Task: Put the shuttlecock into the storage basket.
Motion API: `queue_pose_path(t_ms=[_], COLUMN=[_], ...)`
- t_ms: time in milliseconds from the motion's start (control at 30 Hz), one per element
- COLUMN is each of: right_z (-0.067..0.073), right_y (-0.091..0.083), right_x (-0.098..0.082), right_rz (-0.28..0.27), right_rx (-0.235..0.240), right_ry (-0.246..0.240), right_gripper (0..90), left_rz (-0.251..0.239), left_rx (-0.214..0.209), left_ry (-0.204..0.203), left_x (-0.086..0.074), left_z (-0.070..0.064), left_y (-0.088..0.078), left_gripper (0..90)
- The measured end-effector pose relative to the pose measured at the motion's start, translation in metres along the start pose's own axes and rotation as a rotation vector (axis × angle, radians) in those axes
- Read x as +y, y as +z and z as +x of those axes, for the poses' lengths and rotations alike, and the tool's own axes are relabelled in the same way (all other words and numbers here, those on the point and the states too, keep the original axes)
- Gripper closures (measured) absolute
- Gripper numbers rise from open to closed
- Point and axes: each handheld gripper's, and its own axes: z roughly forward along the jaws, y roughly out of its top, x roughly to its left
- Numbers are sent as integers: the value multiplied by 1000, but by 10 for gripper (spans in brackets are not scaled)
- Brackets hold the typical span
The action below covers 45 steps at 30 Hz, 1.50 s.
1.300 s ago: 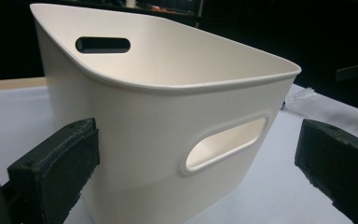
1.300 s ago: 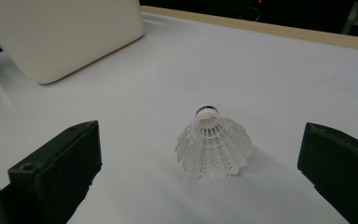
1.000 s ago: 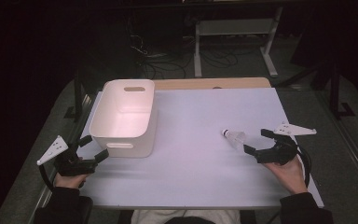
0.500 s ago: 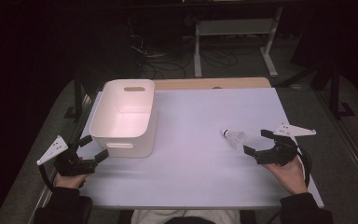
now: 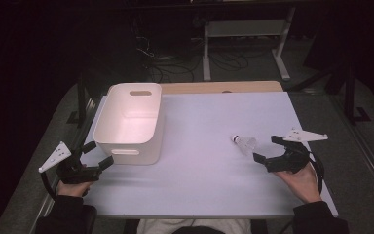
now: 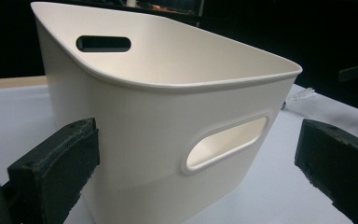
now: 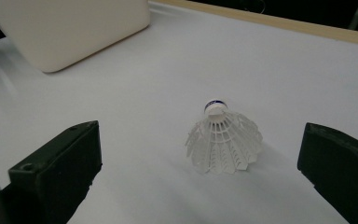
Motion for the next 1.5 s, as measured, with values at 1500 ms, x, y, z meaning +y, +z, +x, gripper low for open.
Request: queue_pose_path(t_ms=[1500], right_z=[14], right_y=[25], right_x=[30], right_rz=[184], right_rx=[92], right_ry=[-34], right_gripper=[336], left_rz=[-1], left_rx=[4], left_ry=[2], left_x=[0], left_z=[-1], left_y=[0], left_gripper=[0])
